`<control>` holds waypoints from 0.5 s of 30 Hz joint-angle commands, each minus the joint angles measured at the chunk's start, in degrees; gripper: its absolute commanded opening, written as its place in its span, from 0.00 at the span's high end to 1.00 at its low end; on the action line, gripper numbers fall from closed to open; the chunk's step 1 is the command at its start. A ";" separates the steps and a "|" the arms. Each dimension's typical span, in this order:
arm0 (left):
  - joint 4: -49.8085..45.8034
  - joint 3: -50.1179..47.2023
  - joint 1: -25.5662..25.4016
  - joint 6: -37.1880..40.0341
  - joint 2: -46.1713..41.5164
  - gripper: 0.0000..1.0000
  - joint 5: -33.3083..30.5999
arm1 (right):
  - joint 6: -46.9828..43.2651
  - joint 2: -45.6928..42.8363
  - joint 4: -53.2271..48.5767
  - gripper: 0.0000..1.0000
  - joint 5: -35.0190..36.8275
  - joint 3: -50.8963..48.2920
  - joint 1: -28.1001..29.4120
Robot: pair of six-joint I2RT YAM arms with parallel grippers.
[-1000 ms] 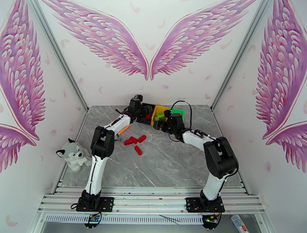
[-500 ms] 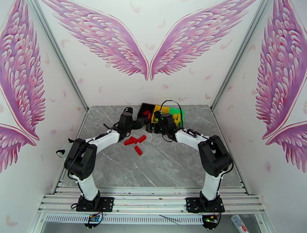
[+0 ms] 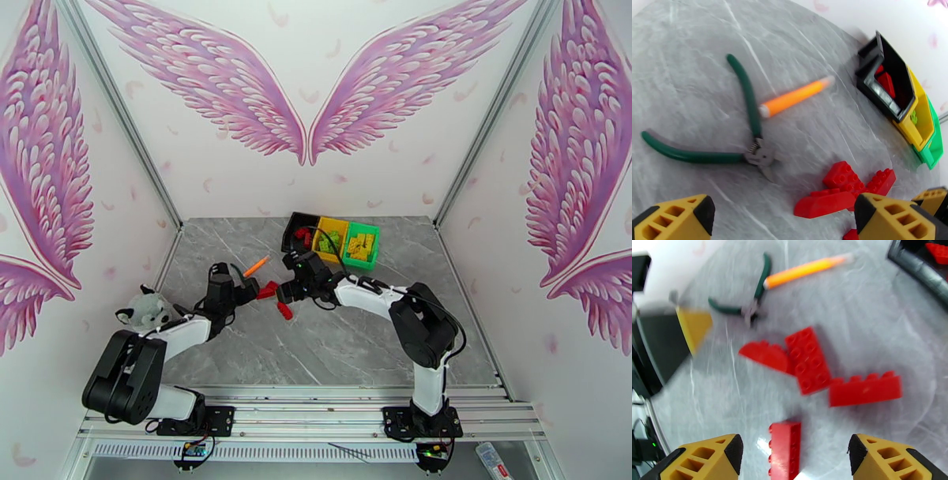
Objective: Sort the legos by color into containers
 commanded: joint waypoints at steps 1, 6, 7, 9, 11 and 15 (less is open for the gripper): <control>3.43 -2.38 1.23 -1.06 -2.71 0.01 2.41 | -1.72 3.26 -4.97 0.29 5.48 1.90 2.41; 6.76 -4.44 3.01 -1.62 -1.28 0.01 5.42 | -1.03 6.68 -7.11 0.35 8.81 3.90 4.86; 7.59 -4.72 3.29 -1.83 -0.75 0.01 6.16 | -0.97 7.14 -7.50 0.36 9.49 4.37 5.36; 8.96 -5.23 3.86 -2.18 0.10 0.01 7.37 | -0.81 8.14 -8.86 0.39 11.73 5.56 6.05; 10.20 -5.65 4.11 -2.63 0.86 0.01 8.29 | -0.66 8.60 -9.74 0.42 13.68 6.35 6.51; 12.17 -6.36 4.18 -3.13 1.98 0.01 9.53 | -0.31 8.26 -9.84 0.48 14.99 6.15 6.58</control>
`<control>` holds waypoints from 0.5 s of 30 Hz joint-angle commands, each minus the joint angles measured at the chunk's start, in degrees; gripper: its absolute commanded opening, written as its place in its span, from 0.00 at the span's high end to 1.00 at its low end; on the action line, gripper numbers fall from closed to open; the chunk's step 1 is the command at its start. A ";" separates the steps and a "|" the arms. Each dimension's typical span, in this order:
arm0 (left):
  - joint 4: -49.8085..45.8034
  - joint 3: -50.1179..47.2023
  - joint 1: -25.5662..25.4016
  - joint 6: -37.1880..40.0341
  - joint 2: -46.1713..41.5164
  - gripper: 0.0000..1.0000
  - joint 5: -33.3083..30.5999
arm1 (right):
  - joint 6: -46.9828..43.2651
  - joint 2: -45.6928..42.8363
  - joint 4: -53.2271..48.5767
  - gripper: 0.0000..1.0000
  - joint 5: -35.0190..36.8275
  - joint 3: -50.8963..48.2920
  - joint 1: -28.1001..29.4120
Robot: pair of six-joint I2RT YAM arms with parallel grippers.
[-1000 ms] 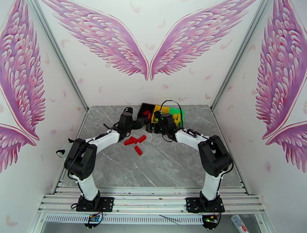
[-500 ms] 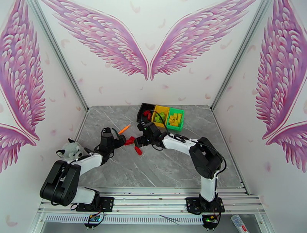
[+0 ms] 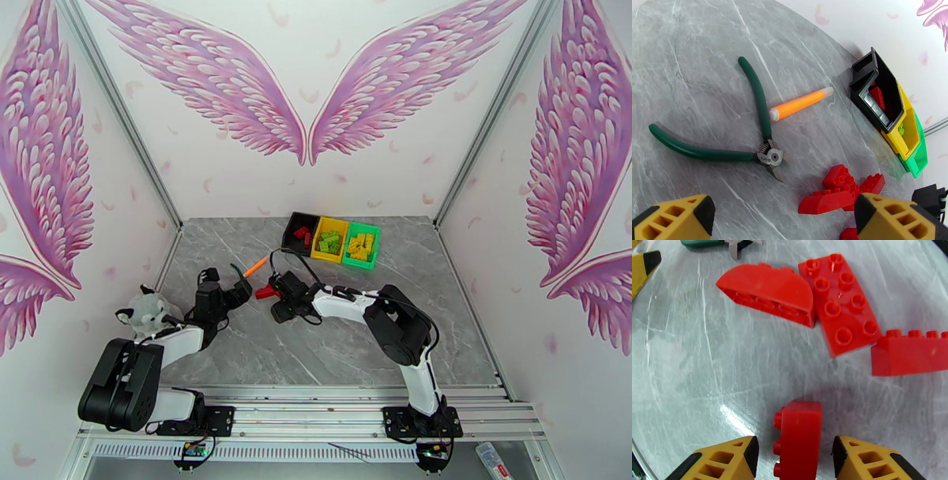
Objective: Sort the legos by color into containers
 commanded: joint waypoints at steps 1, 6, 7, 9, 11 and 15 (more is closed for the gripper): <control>3.43 -0.98 0.28 -0.82 1.31 0.01 2.44 | 0.28 1.21 -2.61 0.50 3.29 1.10 0.46; 5.44 -0.90 0.05 -1.23 3.67 0.01 4.13 | 0.35 1.44 -3.16 0.65 3.58 1.84 0.54; 5.88 -0.92 -0.08 -1.43 4.11 0.01 4.31 | 0.39 1.15 -3.08 0.68 3.80 1.80 0.57; 6.46 -0.65 -0.63 -1.66 4.91 0.01 4.84 | 0.56 0.35 -2.62 0.71 3.81 1.56 0.45; 6.89 0.51 -1.99 -1.79 6.30 0.01 5.71 | 0.74 -0.97 -1.54 0.74 3.81 1.16 0.42; 7.62 2.90 -4.99 -2.14 8.41 0.01 5.57 | 1.20 -3.45 0.11 0.76 4.05 1.04 -0.64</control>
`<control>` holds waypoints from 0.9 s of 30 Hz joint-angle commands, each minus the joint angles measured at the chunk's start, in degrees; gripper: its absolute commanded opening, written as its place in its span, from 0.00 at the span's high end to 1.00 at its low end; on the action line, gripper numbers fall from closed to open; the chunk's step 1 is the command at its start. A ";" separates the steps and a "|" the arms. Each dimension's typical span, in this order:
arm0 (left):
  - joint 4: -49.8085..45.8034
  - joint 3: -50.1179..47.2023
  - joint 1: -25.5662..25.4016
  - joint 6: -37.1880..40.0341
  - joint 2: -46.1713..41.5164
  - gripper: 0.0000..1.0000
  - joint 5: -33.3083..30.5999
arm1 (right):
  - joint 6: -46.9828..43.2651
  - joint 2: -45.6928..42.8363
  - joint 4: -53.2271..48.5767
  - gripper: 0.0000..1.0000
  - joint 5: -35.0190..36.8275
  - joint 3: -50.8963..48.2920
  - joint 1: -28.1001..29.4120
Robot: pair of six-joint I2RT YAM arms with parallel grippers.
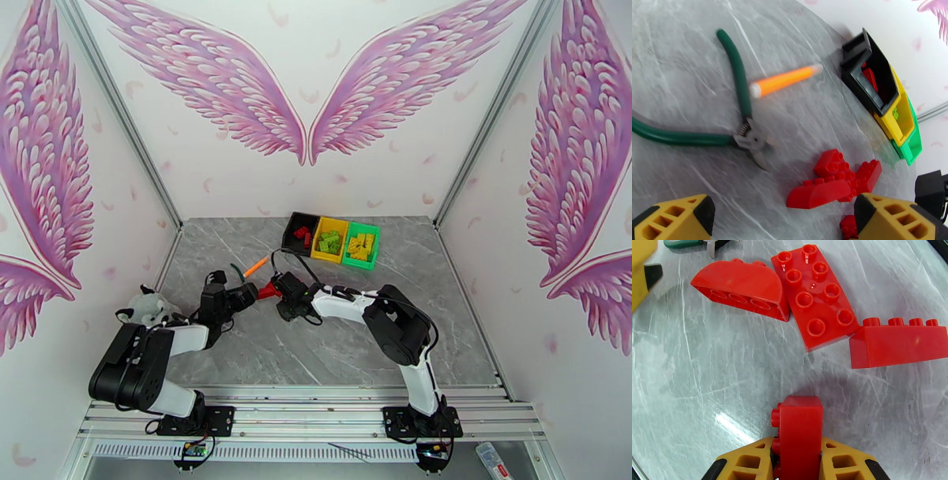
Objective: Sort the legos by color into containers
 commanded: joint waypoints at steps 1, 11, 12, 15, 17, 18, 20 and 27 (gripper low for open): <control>2.57 3.17 -2.23 -0.72 2.01 0.01 1.14 | 0.88 -3.87 1.83 0.76 1.45 1.11 -1.11; -1.60 10.76 -7.16 1.14 3.26 0.01 -2.70 | 5.93 -2.46 6.17 0.79 -1.89 6.75 -12.17; -2.43 11.47 -7.71 1.64 3.31 0.01 -3.20 | 6.64 -1.74 6.64 0.79 -2.92 8.04 -13.49; -5.98 13.19 -9.34 3.69 2.90 0.01 -6.01 | 8.07 1.14 7.45 0.78 -4.26 12.48 -16.37; -8.19 13.59 -10.20 4.92 2.03 0.01 -8.03 | 8.50 3.59 7.03 0.78 -5.33 16.58 -17.60; -9.15 13.44 -10.52 5.41 1.37 0.01 -8.95 | 8.61 4.86 6.78 0.78 -5.71 18.63 -18.08; -11.25 13.04 -10.90 6.52 -0.12 0.01 -10.87 | 8.61 7.41 6.31 0.78 -5.53 22.92 -18.77; -16.99 10.72 -11.98 8.89 -5.17 0.01 -16.49 | 7.73 17.75 2.22 0.74 -1.36 40.81 -19.81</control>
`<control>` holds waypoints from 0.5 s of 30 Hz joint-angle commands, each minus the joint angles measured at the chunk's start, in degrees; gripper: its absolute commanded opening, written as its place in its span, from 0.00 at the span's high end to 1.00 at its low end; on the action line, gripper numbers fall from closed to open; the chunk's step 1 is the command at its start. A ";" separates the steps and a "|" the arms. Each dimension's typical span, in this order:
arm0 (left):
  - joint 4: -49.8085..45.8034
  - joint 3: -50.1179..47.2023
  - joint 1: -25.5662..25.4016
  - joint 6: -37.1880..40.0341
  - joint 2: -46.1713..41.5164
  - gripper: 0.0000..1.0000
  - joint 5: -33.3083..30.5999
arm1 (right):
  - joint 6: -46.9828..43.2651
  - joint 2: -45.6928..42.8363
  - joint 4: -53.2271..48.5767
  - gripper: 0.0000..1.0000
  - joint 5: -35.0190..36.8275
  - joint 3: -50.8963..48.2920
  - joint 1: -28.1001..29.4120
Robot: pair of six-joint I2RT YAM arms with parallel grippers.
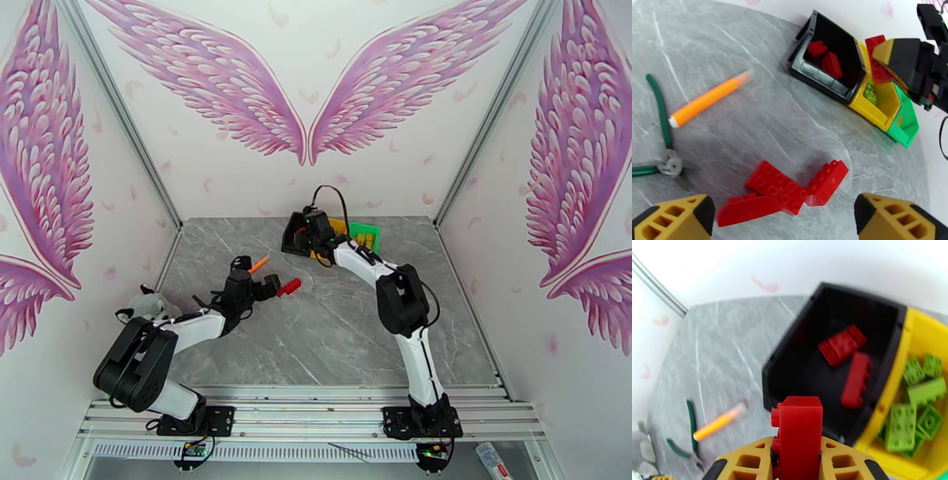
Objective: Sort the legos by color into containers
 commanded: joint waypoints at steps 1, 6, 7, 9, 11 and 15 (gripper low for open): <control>-4.39 -1.87 -0.55 2.03 -3.06 0.01 -4.22 | 0.28 4.81 -3.30 0.74 2.40 8.62 -0.62; -4.27 -4.00 -0.94 1.27 -4.13 0.01 -4.78 | -0.36 11.55 -7.68 0.56 3.59 20.55 -1.93; -4.10 -4.24 -0.97 1.11 -4.12 0.01 -4.78 | -0.67 12.50 -8.38 0.48 3.59 21.90 -2.06; -3.83 -4.69 -1.08 0.82 -4.02 0.01 -4.69 | -1.69 13.18 -9.63 0.36 3.37 23.99 -2.22; -3.50 -4.98 -1.08 0.59 -3.97 0.01 -4.78 | -2.84 12.33 -9.72 0.30 2.86 23.40 -2.23; -2.73 -5.24 -1.08 0.26 -3.76 0.01 -5.25 | -4.75 6.62 -5.94 0.24 0.35 14.03 -1.76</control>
